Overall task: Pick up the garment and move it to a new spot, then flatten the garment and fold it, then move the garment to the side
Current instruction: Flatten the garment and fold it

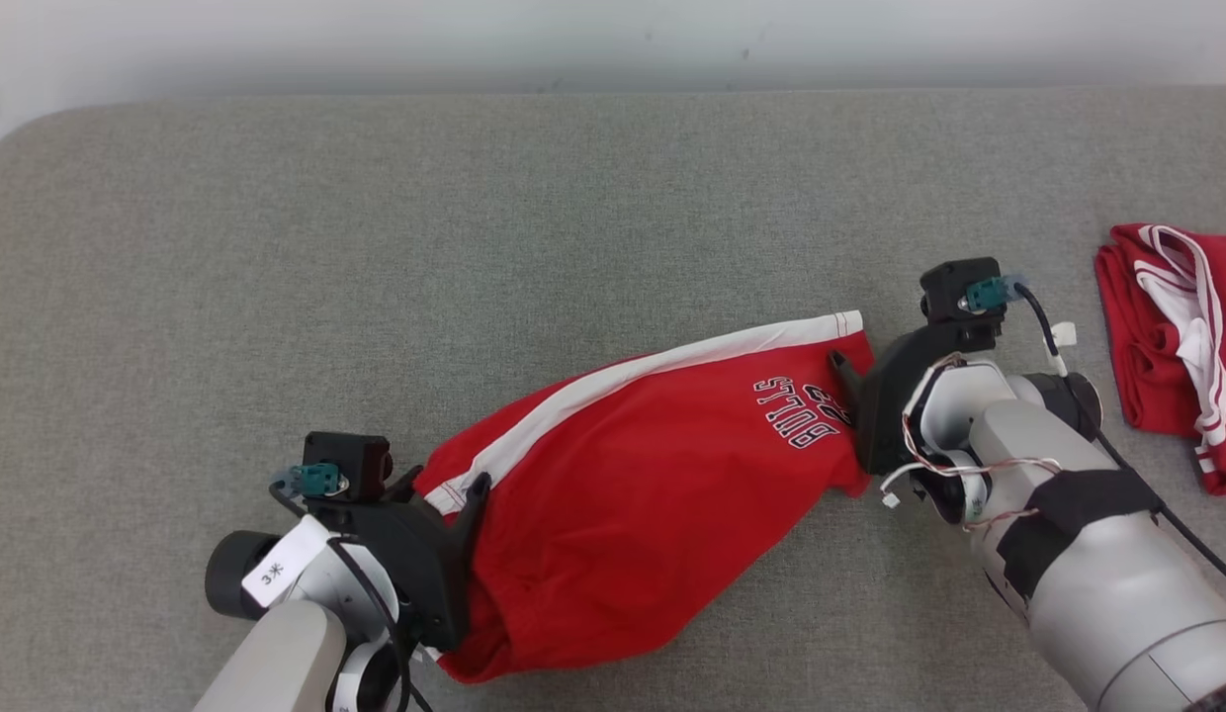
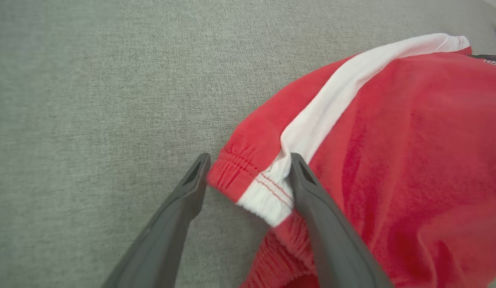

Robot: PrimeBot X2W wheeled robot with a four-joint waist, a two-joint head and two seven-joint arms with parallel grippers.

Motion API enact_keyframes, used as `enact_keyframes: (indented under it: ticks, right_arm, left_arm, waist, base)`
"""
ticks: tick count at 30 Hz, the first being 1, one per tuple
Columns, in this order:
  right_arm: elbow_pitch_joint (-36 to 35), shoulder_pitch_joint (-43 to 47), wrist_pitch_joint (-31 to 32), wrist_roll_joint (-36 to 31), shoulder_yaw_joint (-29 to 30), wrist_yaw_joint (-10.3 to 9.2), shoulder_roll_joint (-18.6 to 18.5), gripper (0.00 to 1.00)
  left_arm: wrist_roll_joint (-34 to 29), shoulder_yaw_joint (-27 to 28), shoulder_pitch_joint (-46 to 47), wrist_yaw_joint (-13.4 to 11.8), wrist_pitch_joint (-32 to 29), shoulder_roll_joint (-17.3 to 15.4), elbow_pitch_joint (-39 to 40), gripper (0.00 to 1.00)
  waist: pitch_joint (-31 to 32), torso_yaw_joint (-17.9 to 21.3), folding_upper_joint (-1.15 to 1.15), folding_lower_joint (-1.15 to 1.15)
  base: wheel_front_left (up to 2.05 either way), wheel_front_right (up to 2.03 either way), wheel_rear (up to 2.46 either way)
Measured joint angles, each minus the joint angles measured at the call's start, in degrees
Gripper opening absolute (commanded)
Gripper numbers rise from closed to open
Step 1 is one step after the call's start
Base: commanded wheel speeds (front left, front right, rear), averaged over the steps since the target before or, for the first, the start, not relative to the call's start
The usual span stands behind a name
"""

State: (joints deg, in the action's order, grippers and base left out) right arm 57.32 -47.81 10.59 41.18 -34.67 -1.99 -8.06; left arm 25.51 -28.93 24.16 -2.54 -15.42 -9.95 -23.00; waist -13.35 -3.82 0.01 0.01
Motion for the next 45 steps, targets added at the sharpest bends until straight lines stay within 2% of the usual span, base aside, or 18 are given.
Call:
enact_keyframes:
  ticks: [1, 3, 4, 5, 6, 14, 23, 27, 30, 33, 36, 39, 42, 45]
  right_arm:
    - [0.4, -0.5, 0.0, 0.0, -0.1, 0.08, 0.3, 1.00]
    - [1.4, -1.3, 0.1, 0.0, -0.3, 0.62, 0.9, 1.00]
    - [2.0, -1.5, 0.1, 0.0, -0.4, 0.86, 1.1, 0.76]
    - [2.4, -1.8, 0.1, 0.0, -0.5, 1.01, 1.2, 0.35]
    - [2.8, -2.1, 0.0, 0.0, -0.5, 1.12, 1.2, 0.00]
    - [5.5, -3.4, -2.2, 0.0, -0.4, 2.53, 1.6, 0.00]
    - [5.8, -7.4, -10.9, 0.0, 1.7, 4.24, 1.8, 0.00]
    - [6.4, -8.0, -12.4, 0.6, 2.3, 5.95, 1.9, 0.00]
    - [8.1, -7.8, -10.1, 1.2, 1.8, 7.33, 2.0, 0.00]
    - [9.0, -8.1, -6.0, 2.3, 1.6, 8.20, 1.9, 0.00]
    - [9.3, -11.7, -1.9, 3.0, 1.8, 8.56, 1.6, 0.00]
    - [8.3, -20.8, 0.1, 4.1, 2.9, 8.56, 0.3, 0.00]
    - [5.4, -31.9, -2.1, 3.4, 4.5, 8.55, -1.5, 0.00]
    - [2.0, -40.1, -6.2, 3.4, 6.4, 8.47, -1.8, 0.00]
  left_arm:
    - [0.0, -0.2, 0.0, 0.0, -0.5, 0.0, 0.2, 0.88]
    - [0.2, -0.5, 0.0, 0.0, -1.2, 0.0, 0.9, 0.39]
    - [0.3, -0.6, 0.0, 0.0, -1.4, 0.0, 1.3, 0.22]
    - [0.3, -0.7, 0.0, 0.0, -1.8, 0.0, 1.6, 0.08]
    - [0.3, -0.8, 0.0, 0.0, -2.1, 0.0, 1.7, 0.00]
    - [0.9, 0.0, 0.0, 0.1, -2.2, 0.0, 4.3, 0.00]
    - [1.8, 3.6, 2.5, 0.0, 2.7, 0.5, 6.9, 0.00]
    - [4.2, 4.6, 2.5, 0.1, 3.9, 0.9, 7.1, 0.00]
    - [5.8, 4.9, 2.6, 1.9, 3.8, 1.1, 6.4, 0.00]
    - [8.7, 5.1, 4.3, 4.8, 1.5, 0.9, 3.6, 0.00]
    - [15.0, 7.8, 9.1, 7.7, -2.3, 1.4, 0.6, 0.00]
    - [17.1, 9.7, 18.0, 8.1, -6.0, 0.5, -2.4, 0.00]
    - [15.0, 11.5, 30.2, 8.1, -6.5, -1.5, -3.4, 0.00]
    - [15.0, 14.8, 40.0, 8.1, -3.7, -1.2, -0.9, 0.00]
  waist:
    - [-0.1, 0.0, 0.00, 0.00]
    - [-0.3, 0.0, 0.00, -0.01]
    - [-0.4, 0.0, 0.00, -0.01]
    - [-0.5, 0.0, 0.00, -0.01]
    - [-0.6, -0.1, 0.00, -0.01]
    - [-1.0, -0.6, 0.00, -0.01]
    - [0.7, -0.1, 0.00, -0.01]
    - [1.9, 0.5, -0.01, -0.01]
    - [2.5, 1.2, -0.01, -0.01]
    - [2.6, 2.2, -0.01, -0.02]
    - [1.8, 2.9, -0.01, -0.01]
    - [0.3, 3.6, 0.00, -0.01]
    - [-1.6, 4.3, 0.00, -0.01]
    - [-3.7, 5.1, -0.01, -0.01]
  base:
    - [0.00, 0.00, 0.00]
    - [0.00, 0.00, 0.00]
    - [0.00, 0.00, 0.00]
    - [0.00, 0.00, 0.00]
    - [0.00, 0.00, 0.00]
    - [0.00, 0.00, 0.00]
    - [0.00, 0.00, 0.00]
    - [0.00, 0.00, 0.00]
    - [0.00, 0.00, 0.00]
    - [0.00, 0.00, 0.00]
    - [0.00, 0.00, 0.00]
    - [0.00, 0.00, 0.00]
    - [0.00, 0.00, 0.00]
    - [0.00, 0.00, 0.00]
